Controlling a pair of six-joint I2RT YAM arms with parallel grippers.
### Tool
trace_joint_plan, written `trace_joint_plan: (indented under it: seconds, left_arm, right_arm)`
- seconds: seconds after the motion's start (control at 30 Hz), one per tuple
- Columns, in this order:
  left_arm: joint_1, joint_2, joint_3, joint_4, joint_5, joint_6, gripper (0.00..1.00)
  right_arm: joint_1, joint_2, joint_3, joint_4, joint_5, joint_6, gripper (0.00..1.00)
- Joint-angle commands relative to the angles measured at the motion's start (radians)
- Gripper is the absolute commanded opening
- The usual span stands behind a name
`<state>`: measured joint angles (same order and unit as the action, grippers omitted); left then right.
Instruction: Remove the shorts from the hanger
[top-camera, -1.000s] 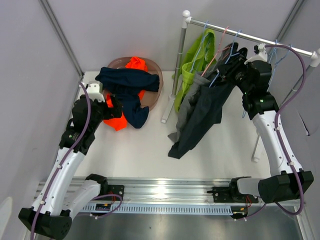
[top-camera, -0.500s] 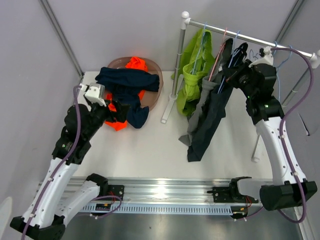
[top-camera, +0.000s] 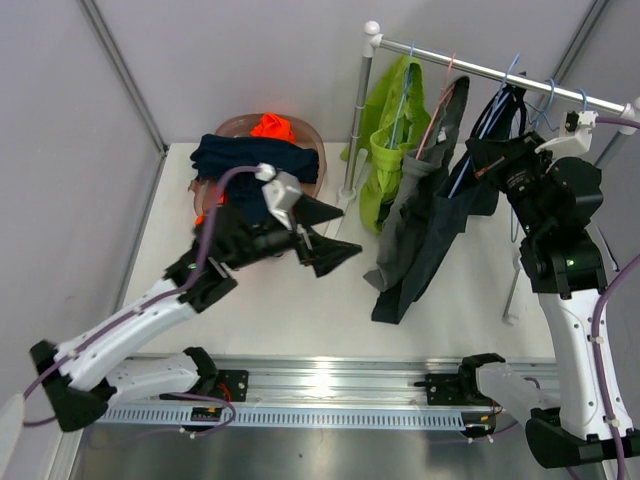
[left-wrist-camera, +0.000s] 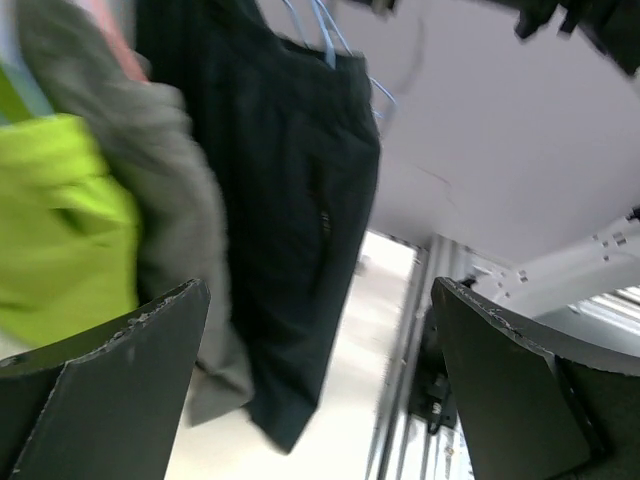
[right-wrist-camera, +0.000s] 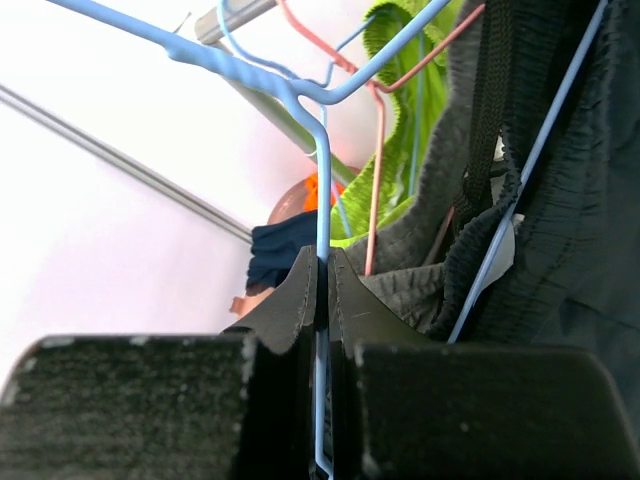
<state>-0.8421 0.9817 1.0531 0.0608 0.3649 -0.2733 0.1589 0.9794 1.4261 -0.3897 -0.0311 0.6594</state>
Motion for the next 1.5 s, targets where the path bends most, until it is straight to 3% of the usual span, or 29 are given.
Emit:
trace_joint_plan:
  seconds: [0.0,0.13,0.43,0.67,0.83,0.93,0.97,1.17,1.4,1.47]
  left_arm:
    - [-0.081,0.116,0.031,0.184,0.005,-0.011,0.99]
    - [-0.158,0.251,0.122,0.243,-0.030,0.020,0.99]
    - [-0.178,0.485,0.320,0.292,-0.007,0.005,0.99]
    - [-0.222,0.555,0.324,0.301,-0.011,0.005,0.98]
    - [-0.242,0.569,0.297,0.313,-0.027,0.003,0.84]
    - [-0.244,0.577,0.295,0.312,-0.058,0.000,0.60]
    - [-0.244,0.586,0.315,0.304,-0.081,0.003,0.46]
    - [-0.244,0.611,0.369,0.248,-0.107,0.023,0.00]
    - [-0.252,0.539,0.268,0.269,-0.106,0.019,0.01]
    - [-0.259,0.506,0.239,0.266,-0.118,0.023,0.06]
  right_arm:
    - [0.017,-0.016,0.053,0.080,-0.012,0.046,0.00]
    - [0.024,-0.025,0.062,0.074,-0.012,0.052,0.00]
    - [0.024,-0.048,0.051,0.061,-0.015,0.062,0.00]
    - [0.024,-0.050,0.059,0.063,-0.010,0.055,0.00]
    - [0.024,-0.048,0.069,0.064,-0.010,0.057,0.00]
    - [0.024,-0.053,0.071,0.063,-0.012,0.060,0.00]
    - [0.025,-0.056,0.071,0.060,-0.012,0.060,0.00]
    - [0.024,-0.073,0.069,0.048,0.003,0.054,0.00]
    - [0.024,-0.062,0.077,0.043,0.022,0.040,0.00]
    - [0.022,-0.058,0.077,0.045,0.026,0.036,0.00]
